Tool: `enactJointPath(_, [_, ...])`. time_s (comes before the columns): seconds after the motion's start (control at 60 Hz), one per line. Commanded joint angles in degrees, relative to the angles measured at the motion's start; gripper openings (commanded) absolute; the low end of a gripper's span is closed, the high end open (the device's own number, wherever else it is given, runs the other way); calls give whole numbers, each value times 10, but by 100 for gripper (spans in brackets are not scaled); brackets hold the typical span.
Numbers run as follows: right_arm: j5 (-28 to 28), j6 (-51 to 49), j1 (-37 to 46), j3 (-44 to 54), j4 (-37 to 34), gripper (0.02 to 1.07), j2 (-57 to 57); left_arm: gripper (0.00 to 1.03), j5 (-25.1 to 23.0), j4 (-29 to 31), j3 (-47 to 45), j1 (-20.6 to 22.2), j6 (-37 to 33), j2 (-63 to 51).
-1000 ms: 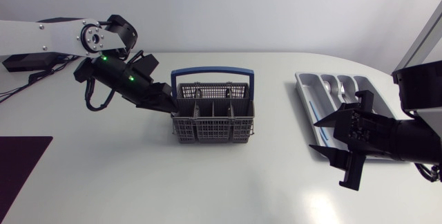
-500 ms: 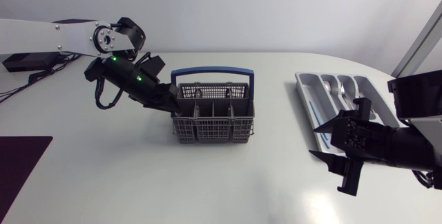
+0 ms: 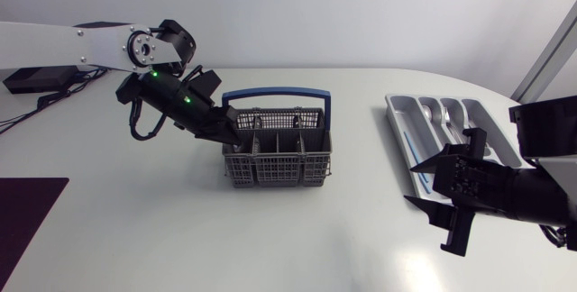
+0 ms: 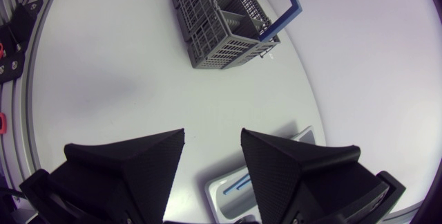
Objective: Unload the cutlery basket into the drawer organizer.
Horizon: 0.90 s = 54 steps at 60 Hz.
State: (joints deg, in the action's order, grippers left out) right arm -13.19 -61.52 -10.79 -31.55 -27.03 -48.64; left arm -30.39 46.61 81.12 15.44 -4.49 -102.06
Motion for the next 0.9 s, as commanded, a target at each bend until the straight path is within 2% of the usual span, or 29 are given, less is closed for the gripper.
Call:
enactJointPath(0.0, [4,-4,1,20,3,63,4,4,2,10,11,2,8,-13])
enactJointPath(0.283, [9,-10,3,28,4,63,9,4,-11,85,77,-4,2,12])
enactJointPath(0.55, [13,-11,3,36,9,63,14,4,-110,162,145,-35,-3,42])
enactJointPath(0.767, [9,-4,3,19,0,63,26,4,-146,254,207,-53,-87,57])
enactJointPath(0.833, [4,1,5,11,-2,63,29,4,-173,284,213,-51,-140,63])
enactJointPath(0.883, [-10,8,9,1,-10,63,31,4,-174,306,214,-45,-182,64])
